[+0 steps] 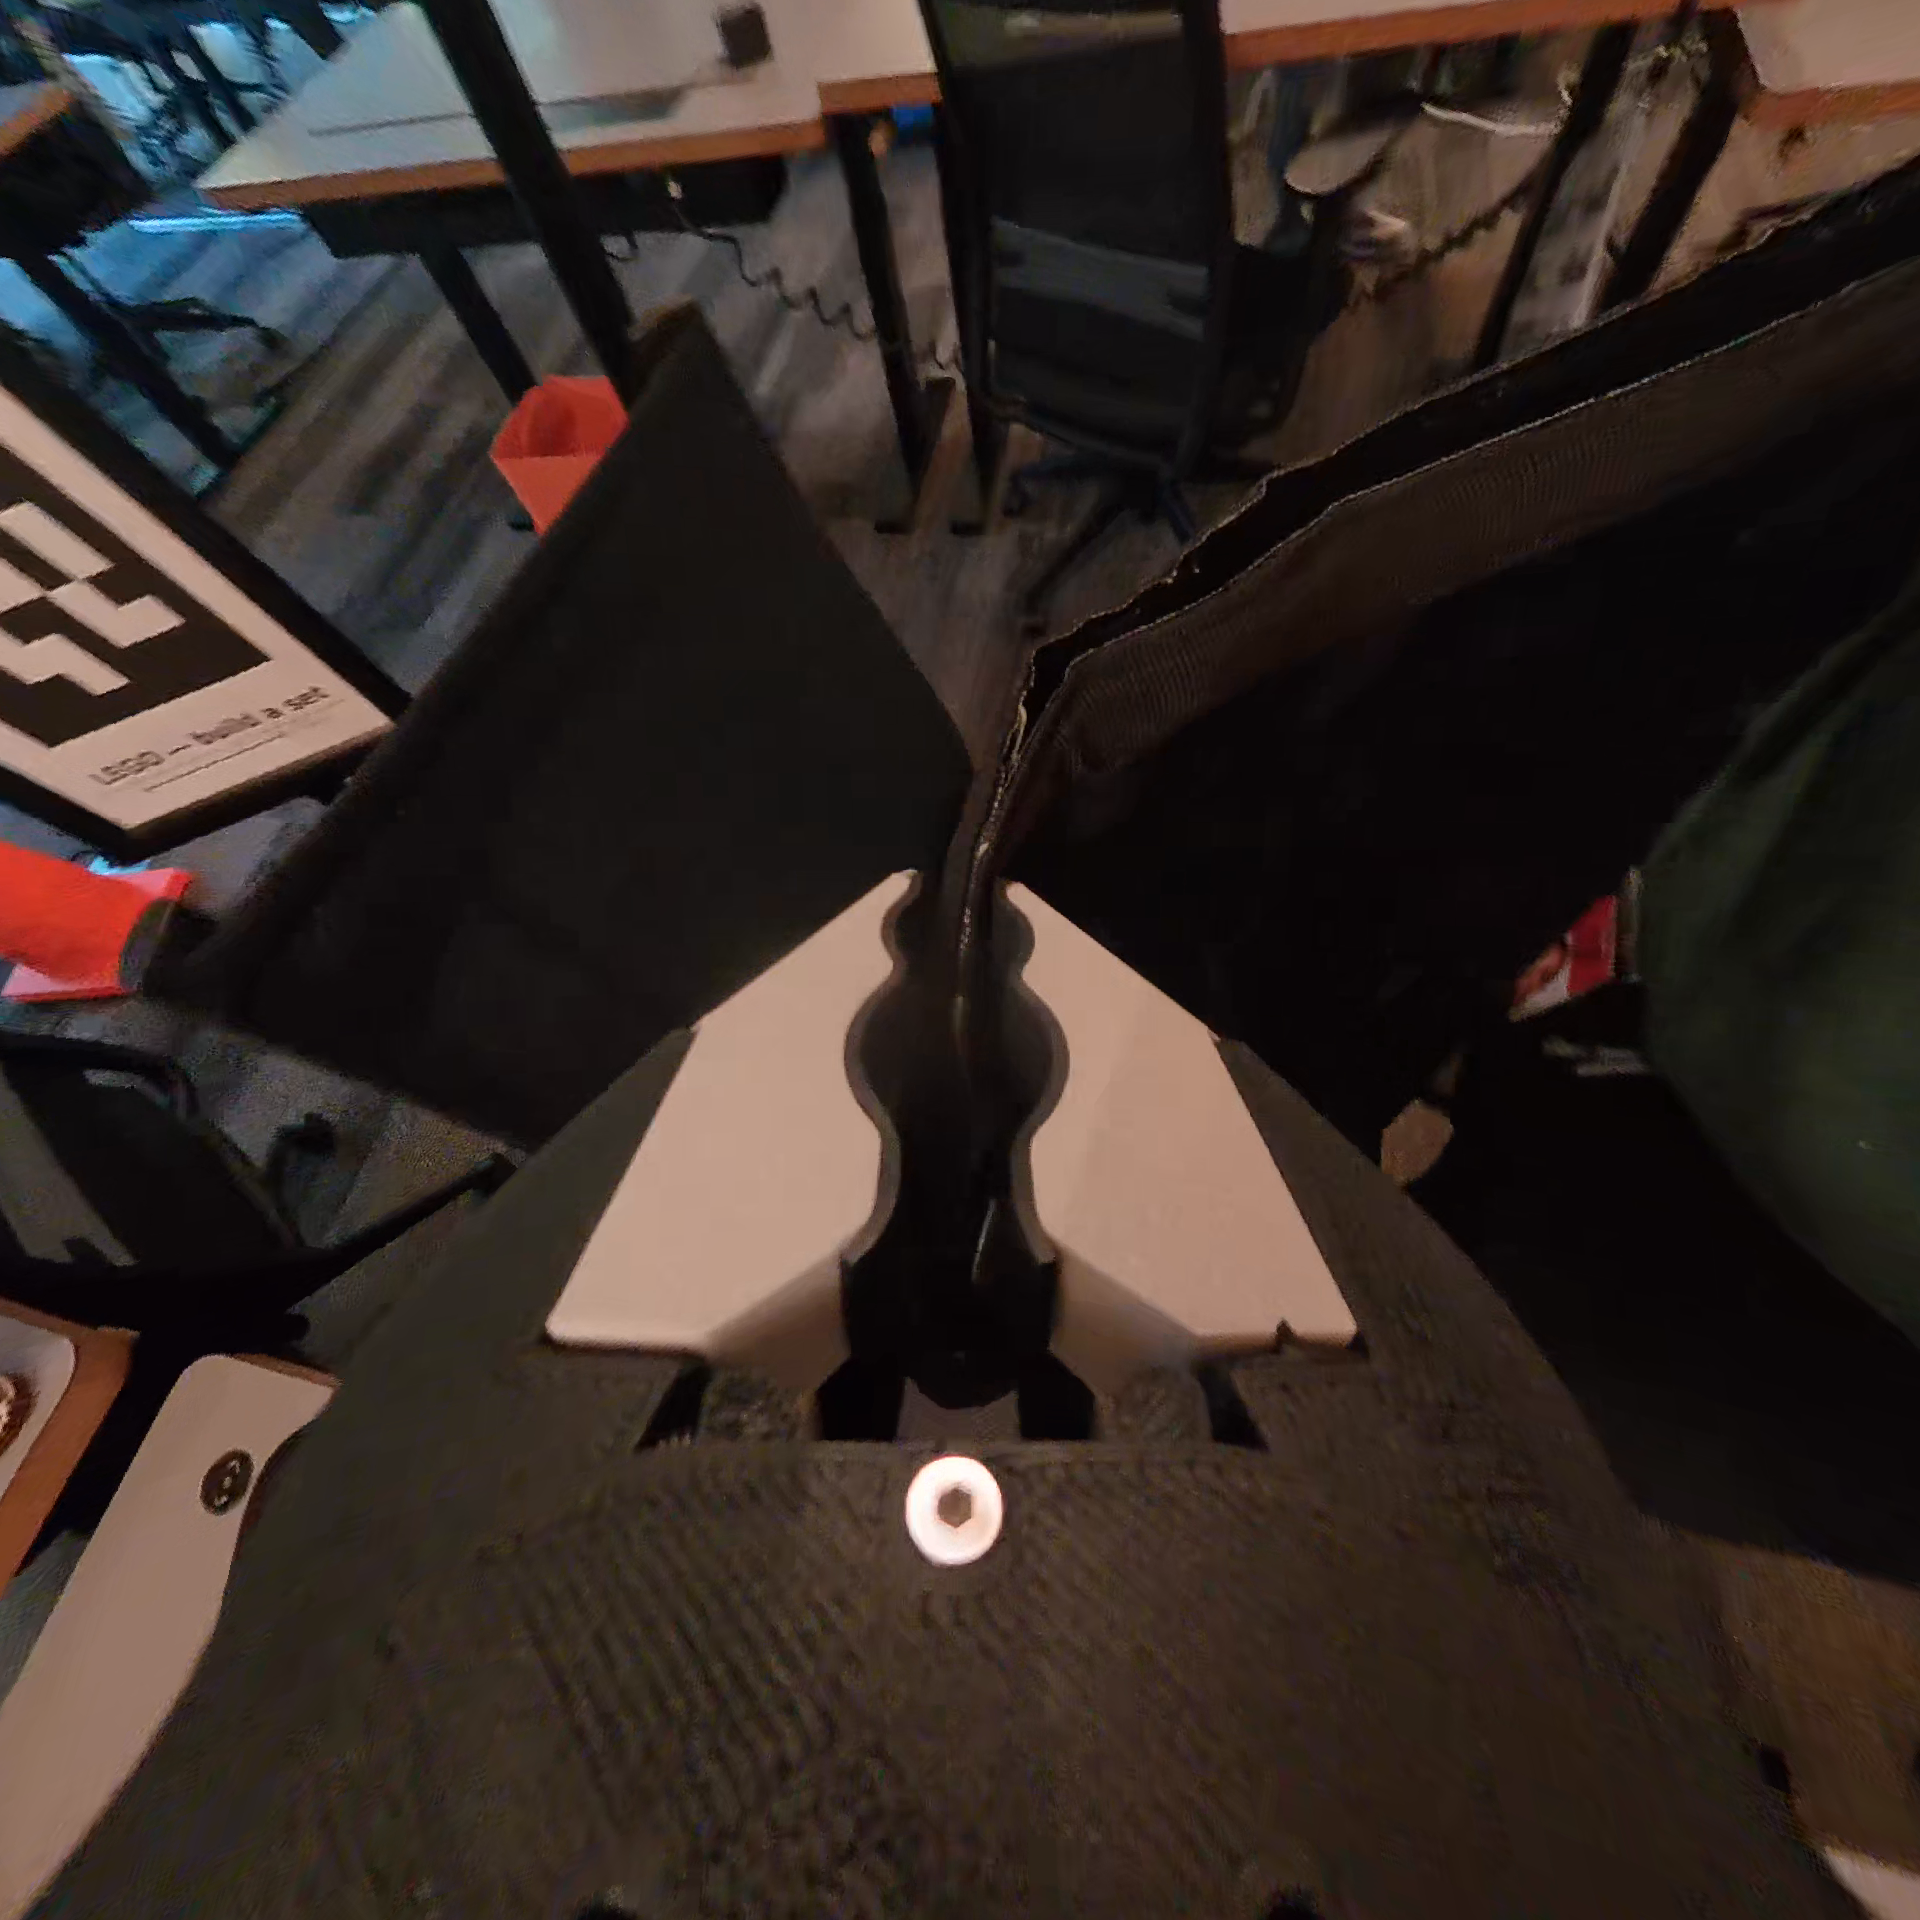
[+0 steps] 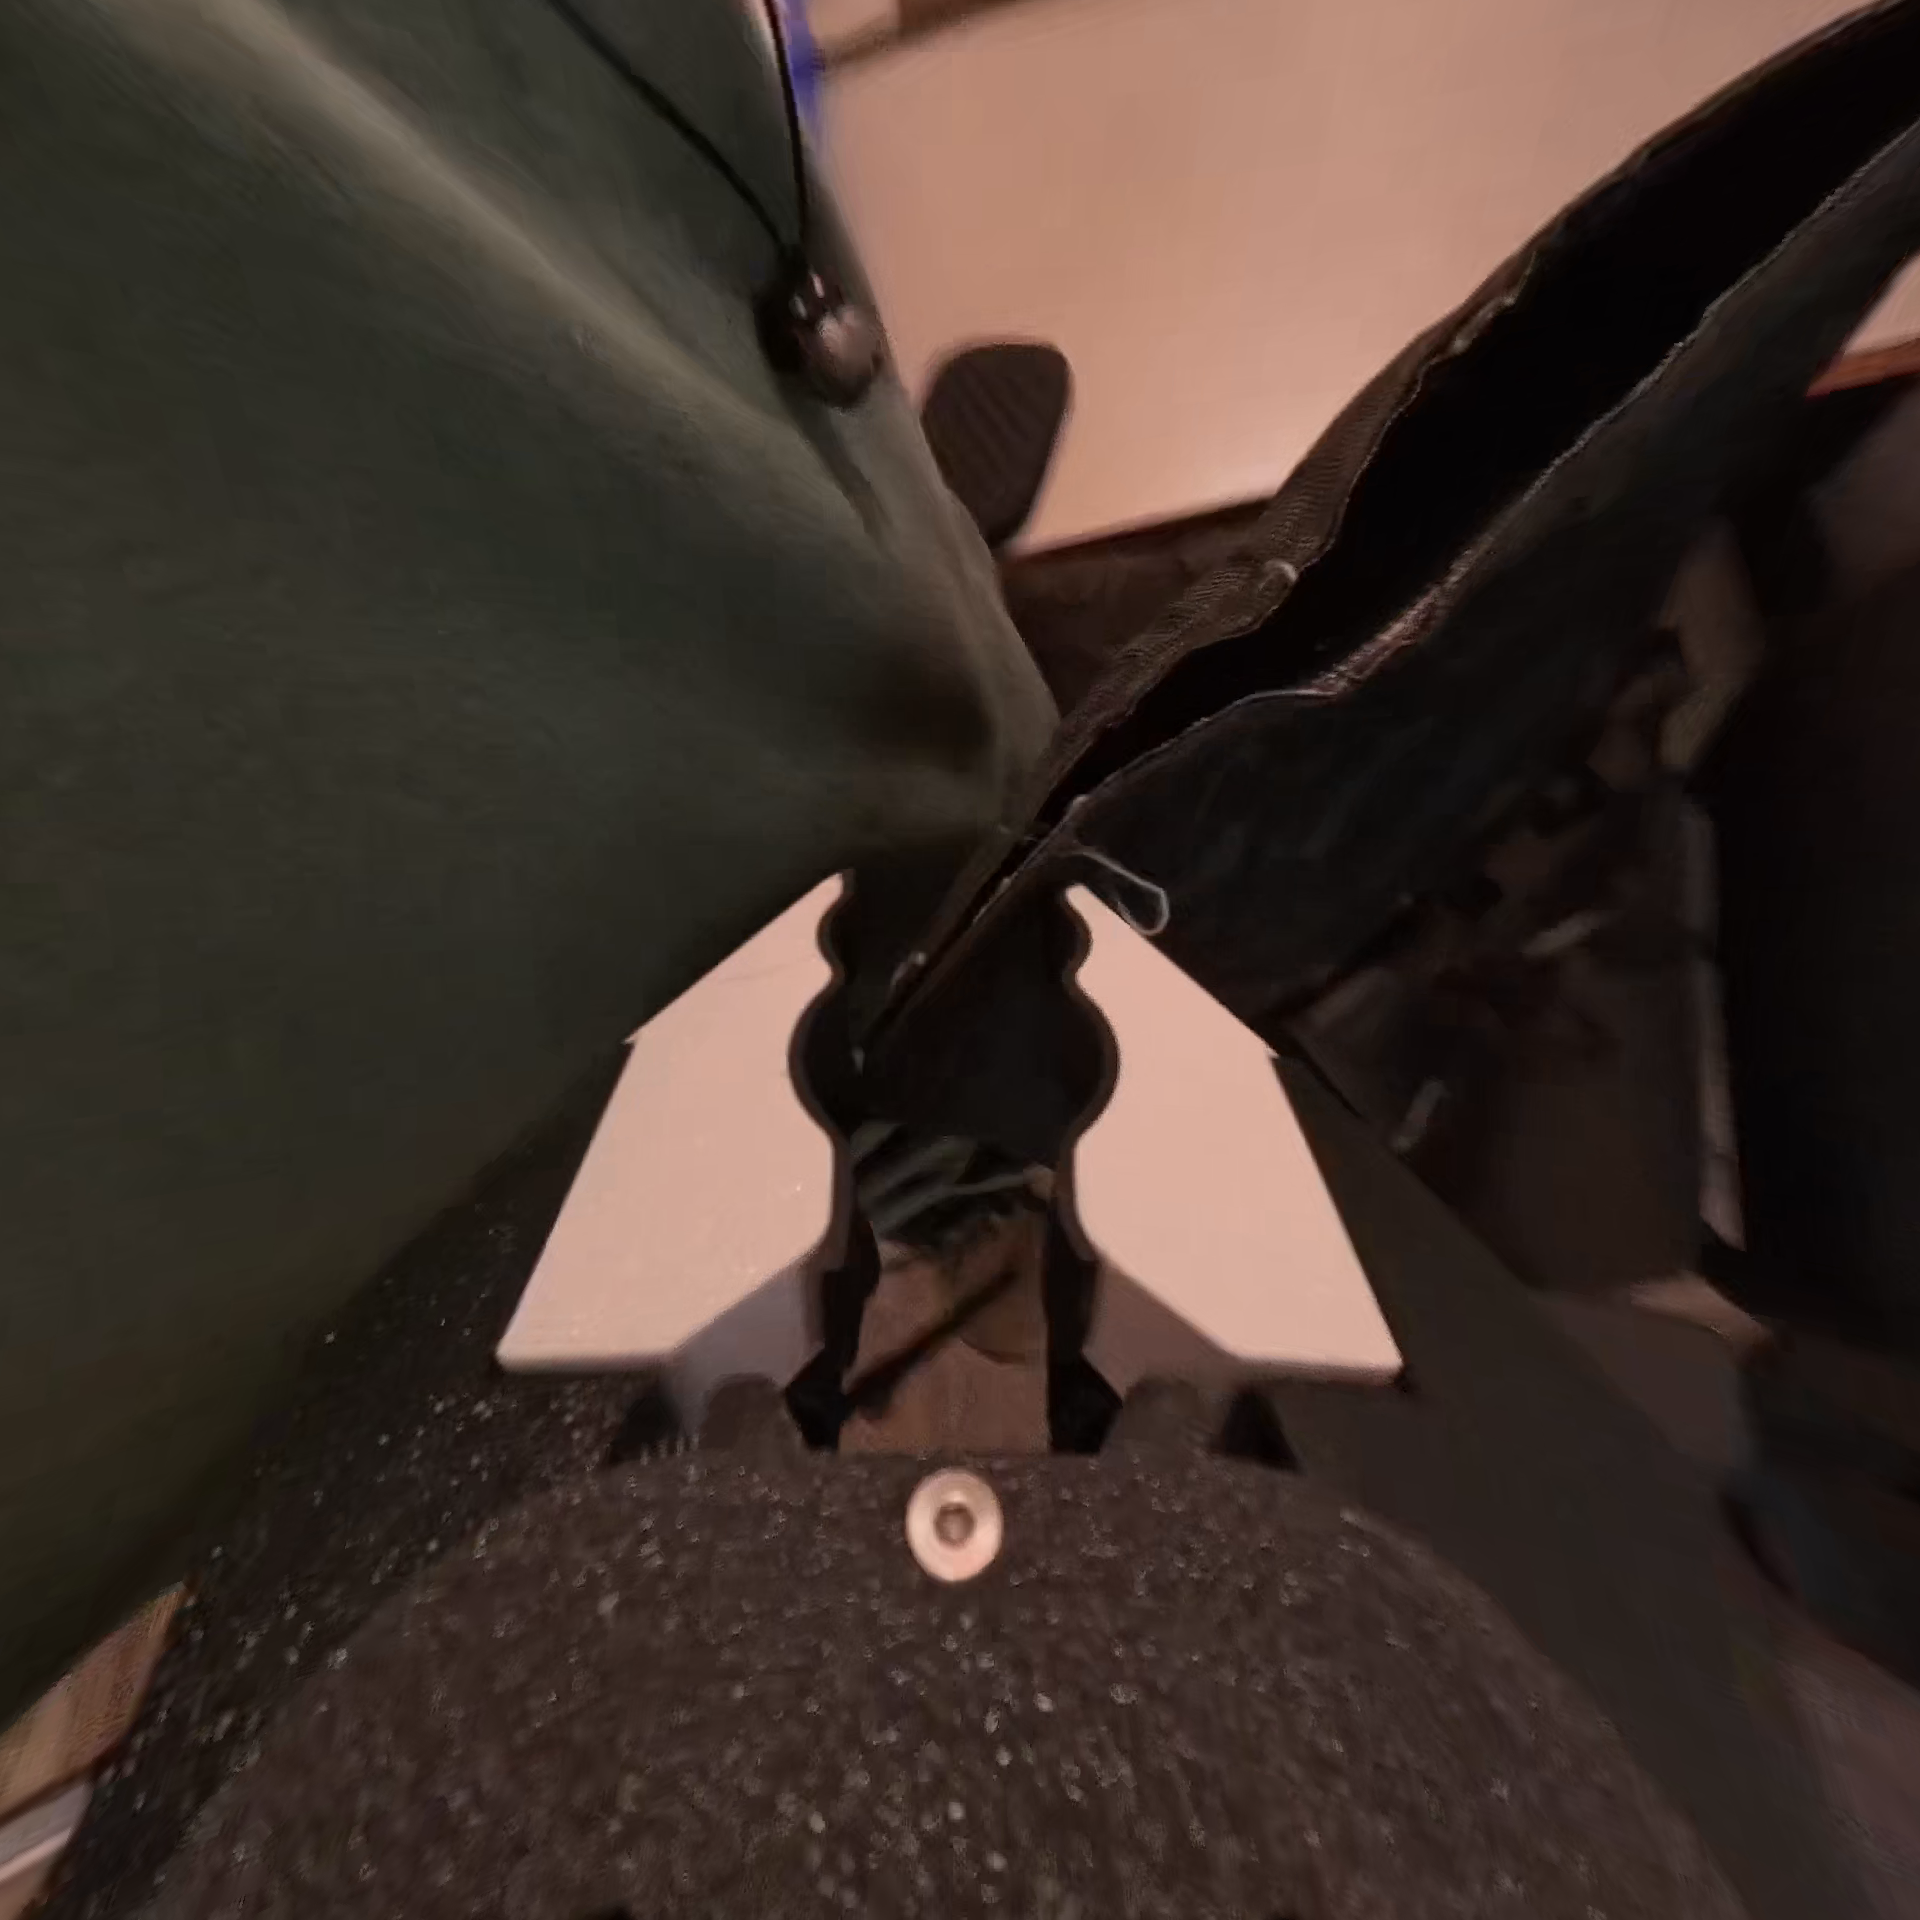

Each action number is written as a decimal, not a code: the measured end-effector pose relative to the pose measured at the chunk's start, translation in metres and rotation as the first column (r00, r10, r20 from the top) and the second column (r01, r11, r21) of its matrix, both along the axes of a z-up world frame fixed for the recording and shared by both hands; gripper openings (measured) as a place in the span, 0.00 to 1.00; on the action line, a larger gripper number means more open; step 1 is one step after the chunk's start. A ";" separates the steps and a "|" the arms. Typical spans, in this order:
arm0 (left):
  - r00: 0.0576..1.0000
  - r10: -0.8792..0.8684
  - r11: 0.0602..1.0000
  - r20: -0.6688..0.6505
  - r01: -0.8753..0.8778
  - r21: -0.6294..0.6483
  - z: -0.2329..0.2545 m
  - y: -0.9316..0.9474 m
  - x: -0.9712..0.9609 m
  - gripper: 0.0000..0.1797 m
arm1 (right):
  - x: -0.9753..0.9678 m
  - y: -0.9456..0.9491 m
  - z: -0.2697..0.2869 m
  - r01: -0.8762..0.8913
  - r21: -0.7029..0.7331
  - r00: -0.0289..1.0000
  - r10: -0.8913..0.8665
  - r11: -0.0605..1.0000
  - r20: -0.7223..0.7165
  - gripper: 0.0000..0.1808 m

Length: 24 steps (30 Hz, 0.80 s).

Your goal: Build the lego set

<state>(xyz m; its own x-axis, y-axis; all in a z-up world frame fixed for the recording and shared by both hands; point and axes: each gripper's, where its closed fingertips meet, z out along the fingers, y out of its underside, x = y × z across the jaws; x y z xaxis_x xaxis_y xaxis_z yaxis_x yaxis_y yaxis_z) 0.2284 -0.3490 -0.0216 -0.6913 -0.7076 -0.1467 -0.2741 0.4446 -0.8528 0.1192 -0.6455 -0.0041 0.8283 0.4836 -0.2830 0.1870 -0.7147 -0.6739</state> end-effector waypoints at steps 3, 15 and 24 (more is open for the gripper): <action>0.996 0.087 0.995 0.025 -0.086 -0.051 -0.003 0.011 0.001 0.05 | 0.012 -0.001 0.030 -0.038 0.031 0.927 0.047 0.999 -0.372 0.31; 0.864 0.484 0.759 -0.137 -0.493 -0.426 -0.079 0.021 -0.085 0.24 | 0.150 0.106 -0.159 0.150 0.058 0.980 -0.140 0.987 -0.143 0.29; 0.770 0.314 0.852 -0.556 -0.487 -0.193 -0.286 -0.077 -0.078 0.29 | 0.099 0.154 -0.247 -0.026 0.018 0.999 0.026 1.000 -0.020 0.32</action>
